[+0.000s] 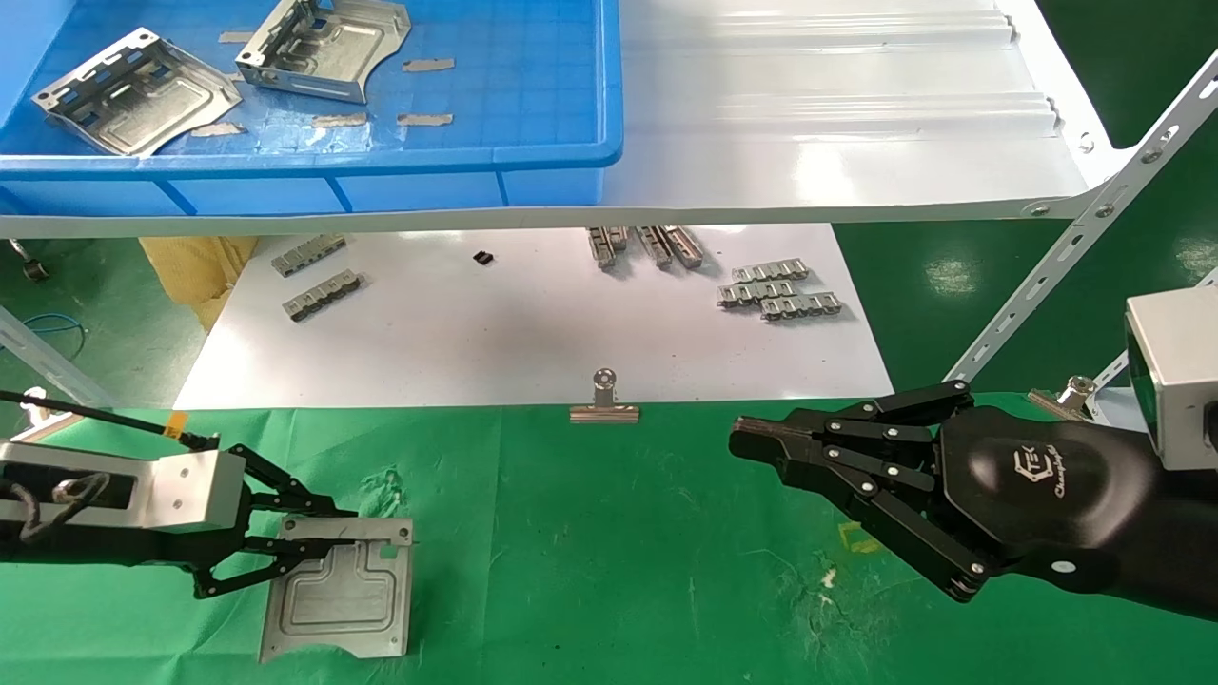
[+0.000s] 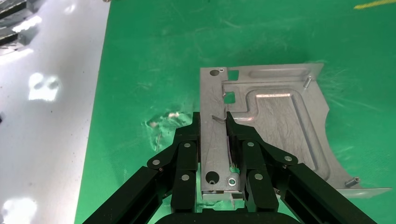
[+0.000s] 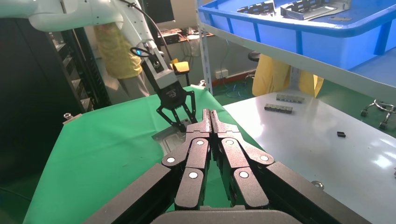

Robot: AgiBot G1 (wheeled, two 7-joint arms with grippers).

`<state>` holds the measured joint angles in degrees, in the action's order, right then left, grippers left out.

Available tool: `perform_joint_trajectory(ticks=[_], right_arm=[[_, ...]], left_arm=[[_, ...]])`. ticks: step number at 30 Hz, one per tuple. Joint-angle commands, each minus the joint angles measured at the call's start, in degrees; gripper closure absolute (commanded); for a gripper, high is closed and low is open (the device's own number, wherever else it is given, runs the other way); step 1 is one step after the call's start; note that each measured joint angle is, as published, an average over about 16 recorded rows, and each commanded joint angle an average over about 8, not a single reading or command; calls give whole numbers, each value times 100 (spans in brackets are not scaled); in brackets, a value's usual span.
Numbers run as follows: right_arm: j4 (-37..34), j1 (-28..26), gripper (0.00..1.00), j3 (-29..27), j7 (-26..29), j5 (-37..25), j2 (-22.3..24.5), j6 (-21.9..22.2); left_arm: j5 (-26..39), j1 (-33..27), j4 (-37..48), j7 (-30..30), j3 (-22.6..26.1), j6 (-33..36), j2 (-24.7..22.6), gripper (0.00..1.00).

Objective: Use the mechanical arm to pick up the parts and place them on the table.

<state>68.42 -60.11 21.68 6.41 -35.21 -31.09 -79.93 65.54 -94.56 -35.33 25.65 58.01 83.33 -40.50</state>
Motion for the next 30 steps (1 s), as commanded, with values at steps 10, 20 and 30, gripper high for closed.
perform_joint_trajectory(ticks=[10, 20, 30], right_arm=[[0, 0, 100, 0, 0, 0, 0, 0], [0, 0, 100, 0, 0, 0, 0, 0], [0, 0, 23, 0, 0, 0, 0, 0]], left_arm=[[97, 2, 323, 179, 44, -50, -151, 0], [-263, -117, 415, 279, -146, 256, -80, 0], [-1326, 44, -223, -287, -417, 784, 240, 0]])
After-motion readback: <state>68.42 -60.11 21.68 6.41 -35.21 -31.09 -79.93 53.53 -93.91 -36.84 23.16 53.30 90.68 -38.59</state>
